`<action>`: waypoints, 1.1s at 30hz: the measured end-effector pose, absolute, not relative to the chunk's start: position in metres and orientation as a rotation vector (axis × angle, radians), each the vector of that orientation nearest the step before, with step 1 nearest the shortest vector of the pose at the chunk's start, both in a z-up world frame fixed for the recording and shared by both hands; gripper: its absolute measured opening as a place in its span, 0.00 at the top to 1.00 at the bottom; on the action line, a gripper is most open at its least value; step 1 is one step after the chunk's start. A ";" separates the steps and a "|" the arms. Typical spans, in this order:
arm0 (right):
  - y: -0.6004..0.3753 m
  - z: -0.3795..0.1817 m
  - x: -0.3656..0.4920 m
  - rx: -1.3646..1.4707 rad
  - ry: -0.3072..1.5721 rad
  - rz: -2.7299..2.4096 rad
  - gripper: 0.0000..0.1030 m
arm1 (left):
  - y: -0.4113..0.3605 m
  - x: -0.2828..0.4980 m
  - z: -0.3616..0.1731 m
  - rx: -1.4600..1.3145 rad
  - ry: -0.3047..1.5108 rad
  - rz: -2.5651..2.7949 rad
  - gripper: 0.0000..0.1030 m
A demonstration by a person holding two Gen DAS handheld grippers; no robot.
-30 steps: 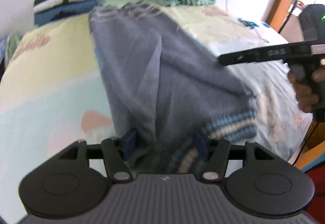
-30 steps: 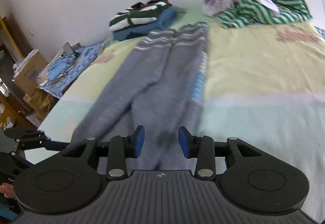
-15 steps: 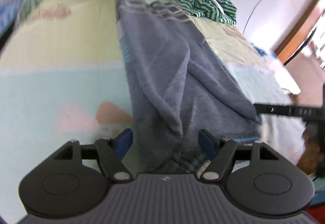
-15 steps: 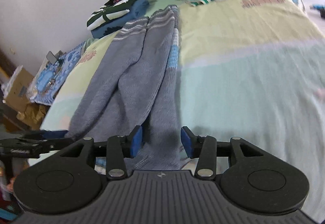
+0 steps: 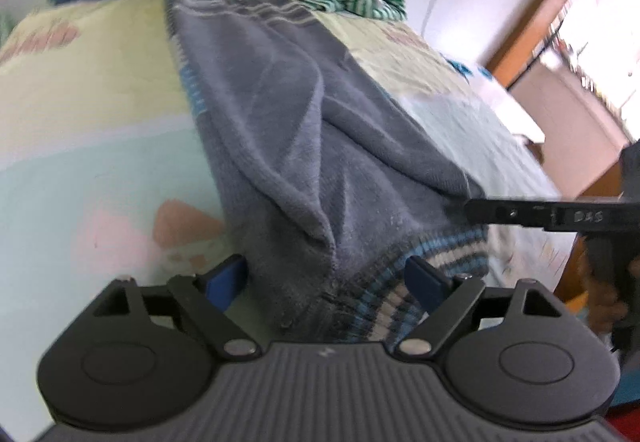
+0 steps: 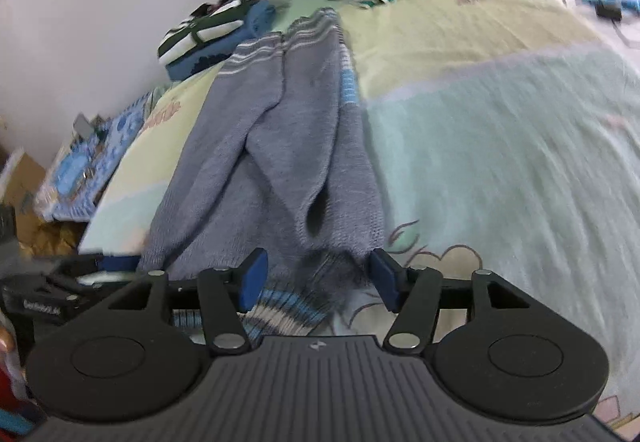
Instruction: Fold clothes
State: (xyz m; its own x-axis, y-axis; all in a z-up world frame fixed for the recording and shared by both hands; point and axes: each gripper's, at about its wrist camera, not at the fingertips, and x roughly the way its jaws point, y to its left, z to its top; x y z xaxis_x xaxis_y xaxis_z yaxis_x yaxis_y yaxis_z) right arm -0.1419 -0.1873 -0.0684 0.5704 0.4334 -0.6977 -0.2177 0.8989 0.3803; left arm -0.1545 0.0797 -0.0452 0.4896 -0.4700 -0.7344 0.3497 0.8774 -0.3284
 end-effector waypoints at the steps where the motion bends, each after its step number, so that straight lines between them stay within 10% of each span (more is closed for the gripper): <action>1: -0.185 -0.066 -0.148 0.235 0.884 0.384 0.42 | 0.079 -0.155 -0.045 -0.131 0.931 -0.502 0.17; 9: -0.162 -0.078 -0.155 0.271 0.885 0.385 0.45 | 0.067 -0.162 -0.048 -0.004 0.867 -0.499 0.28; 12: -0.152 -0.079 -0.150 0.205 0.866 0.356 0.67 | 0.064 -0.163 -0.048 0.027 0.851 -0.505 0.33; 16: -0.163 -0.080 -0.139 0.299 0.912 0.375 0.81 | 0.068 -0.162 -0.046 0.002 0.840 -0.482 0.78; 19: -0.168 -0.076 -0.137 0.389 0.954 0.397 0.84 | 0.076 -0.160 -0.041 -0.049 0.853 -0.482 0.90; 33: -0.183 -0.051 -0.151 0.509 1.014 0.482 0.89 | 0.097 -0.172 -0.017 -0.086 0.876 -0.511 0.96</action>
